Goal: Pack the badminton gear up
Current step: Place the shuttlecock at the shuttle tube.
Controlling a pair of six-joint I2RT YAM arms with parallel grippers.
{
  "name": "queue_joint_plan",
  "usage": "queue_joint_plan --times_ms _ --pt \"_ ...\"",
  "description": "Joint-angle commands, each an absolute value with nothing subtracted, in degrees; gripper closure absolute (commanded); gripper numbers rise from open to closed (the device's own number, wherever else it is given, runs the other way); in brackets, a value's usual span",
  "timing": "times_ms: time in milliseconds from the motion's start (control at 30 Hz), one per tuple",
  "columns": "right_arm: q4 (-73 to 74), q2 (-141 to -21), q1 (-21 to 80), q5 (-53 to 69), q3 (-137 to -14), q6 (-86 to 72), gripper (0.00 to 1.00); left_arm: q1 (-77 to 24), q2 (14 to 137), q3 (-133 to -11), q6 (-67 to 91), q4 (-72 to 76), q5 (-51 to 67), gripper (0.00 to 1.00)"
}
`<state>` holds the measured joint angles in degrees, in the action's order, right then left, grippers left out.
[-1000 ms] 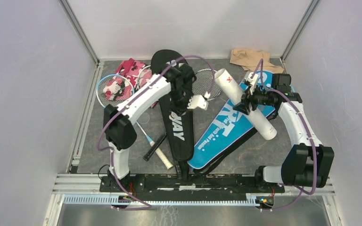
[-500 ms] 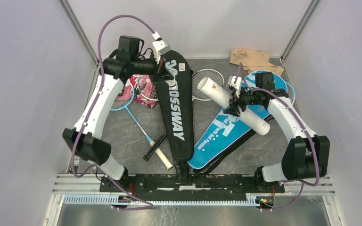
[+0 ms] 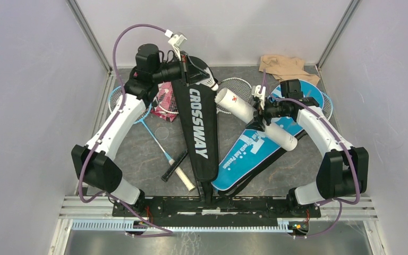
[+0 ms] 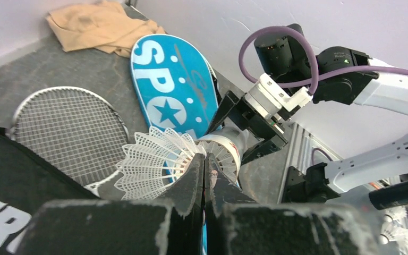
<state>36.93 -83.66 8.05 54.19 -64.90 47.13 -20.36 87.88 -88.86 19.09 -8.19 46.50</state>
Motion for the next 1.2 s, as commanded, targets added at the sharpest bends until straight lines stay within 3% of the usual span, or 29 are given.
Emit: queue_joint_plan --times_ms 0,600,867,1167 --pt "34.0 -83.0 8.8 58.1 -67.5 45.3 0.91 -22.7 88.1 -86.6 25.5 -1.7 44.9 0.98" --pt "31.2 -81.6 9.2 59.7 -66.3 41.4 0.91 -29.5 88.5 -78.2 24.9 3.2 44.2 0.97" --pt "31.2 -80.5 9.1 57.7 -65.1 42.0 0.91 -29.1 89.2 -78.1 24.0 5.8 52.9 0.55" --pt "32.9 -80.7 9.0 55.6 -65.1 44.3 0.91 -27.1 86.1 -84.2 11.6 -7.8 52.5 0.45"
